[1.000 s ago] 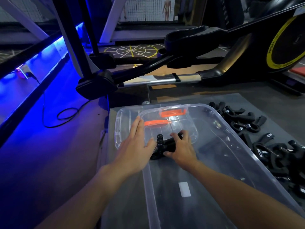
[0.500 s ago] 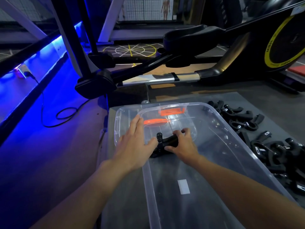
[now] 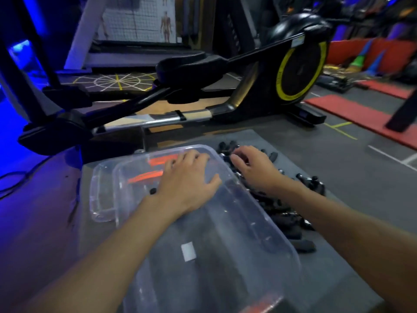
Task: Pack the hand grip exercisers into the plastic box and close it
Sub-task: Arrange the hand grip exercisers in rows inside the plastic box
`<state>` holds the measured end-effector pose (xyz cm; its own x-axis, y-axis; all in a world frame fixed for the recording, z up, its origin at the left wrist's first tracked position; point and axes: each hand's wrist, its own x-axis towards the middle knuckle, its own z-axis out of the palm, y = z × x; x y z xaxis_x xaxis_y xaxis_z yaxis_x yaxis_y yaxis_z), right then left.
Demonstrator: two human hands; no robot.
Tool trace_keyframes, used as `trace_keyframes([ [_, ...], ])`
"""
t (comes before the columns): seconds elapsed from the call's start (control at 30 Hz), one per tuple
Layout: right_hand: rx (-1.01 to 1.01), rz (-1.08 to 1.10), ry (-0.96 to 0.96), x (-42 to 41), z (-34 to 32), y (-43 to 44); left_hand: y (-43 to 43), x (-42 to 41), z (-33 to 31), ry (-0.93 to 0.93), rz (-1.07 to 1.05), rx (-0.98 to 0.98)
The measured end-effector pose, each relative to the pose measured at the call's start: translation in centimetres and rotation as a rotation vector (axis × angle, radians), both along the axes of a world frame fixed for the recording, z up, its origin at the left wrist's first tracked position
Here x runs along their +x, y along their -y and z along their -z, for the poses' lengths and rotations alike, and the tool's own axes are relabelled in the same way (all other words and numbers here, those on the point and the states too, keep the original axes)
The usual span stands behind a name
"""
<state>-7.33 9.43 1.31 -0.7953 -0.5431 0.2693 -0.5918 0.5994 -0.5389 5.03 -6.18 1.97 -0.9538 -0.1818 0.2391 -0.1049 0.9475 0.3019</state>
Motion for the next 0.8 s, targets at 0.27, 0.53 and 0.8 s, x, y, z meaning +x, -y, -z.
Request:
trace_keyframes([
  [0.27,0.124,0.352,0.313,-2.6,7.5,-12.9,-7.2,-3.6,2.7,0.176,0.230,-0.013],
  [0.53,0.238,0.242,0.547,-4.0,13.2,-14.2,-7.3,-4.8,4.7,0.251,0.212,-0.212],
  [0.8,0.276,0.271,0.458,-4.4,13.9,-14.6,-7.2,-5.0,4.4,0.243,0.213,-0.236],
])
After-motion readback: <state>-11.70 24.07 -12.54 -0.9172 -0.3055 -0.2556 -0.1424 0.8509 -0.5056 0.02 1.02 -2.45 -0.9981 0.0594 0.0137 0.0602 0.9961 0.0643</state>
